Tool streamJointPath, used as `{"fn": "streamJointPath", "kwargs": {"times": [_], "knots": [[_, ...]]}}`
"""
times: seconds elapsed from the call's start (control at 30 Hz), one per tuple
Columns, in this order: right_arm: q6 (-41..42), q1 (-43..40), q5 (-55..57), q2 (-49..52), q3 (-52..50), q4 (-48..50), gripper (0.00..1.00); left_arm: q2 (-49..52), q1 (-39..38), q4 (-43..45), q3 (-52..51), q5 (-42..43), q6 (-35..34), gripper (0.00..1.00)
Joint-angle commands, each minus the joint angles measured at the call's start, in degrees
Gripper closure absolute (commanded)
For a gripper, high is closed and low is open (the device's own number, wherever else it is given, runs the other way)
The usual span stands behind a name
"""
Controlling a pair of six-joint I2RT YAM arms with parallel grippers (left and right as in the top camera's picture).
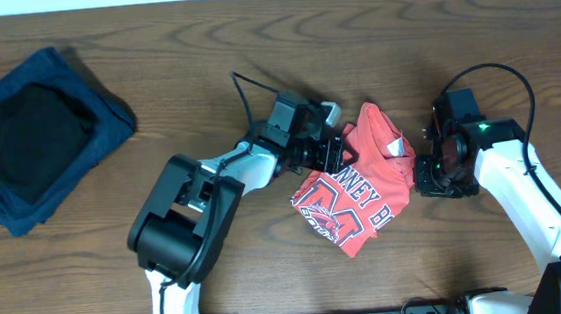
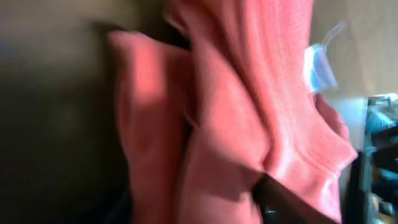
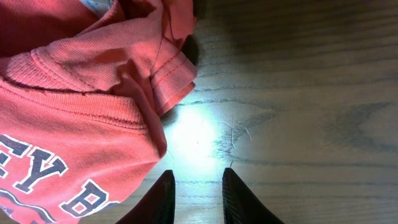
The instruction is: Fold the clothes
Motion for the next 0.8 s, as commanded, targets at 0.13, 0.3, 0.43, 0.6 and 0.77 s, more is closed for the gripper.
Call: {"fn": "streamJointPath", "kwargs": {"times": [0.13,0.3,0.43,0.6,0.77], "knots": [[0.7,-0.5,-0.2,-1.0,0.7,-0.2,0.76,3.0,-2.5,-1.7,-0.3,1.5,-0.6,0.94],[0.7,-0.5,0.2,-1.0,0.7,-0.2,0.76,-1.2,3.2,-1.7,0.8,1.5,-0.6,0.94],[0.7,-0.5,0.5,-1.0,0.7,-0.2,0.76,-7.5,11.5,-1.7,0.8,1.0,-0.6,0.94],[0.7,-0.5,0.7,-1.0,0.7,-0.3,0.75,-16.9,25.8,-2.2,0.8,-0.2,-0.6,0.94],[0.7,-0.5,1.4,-1.0,0.7,-0.4,0.76,-23.9,40.5,-2.1,0.9,-1.6,-2.6,0.94]]}}
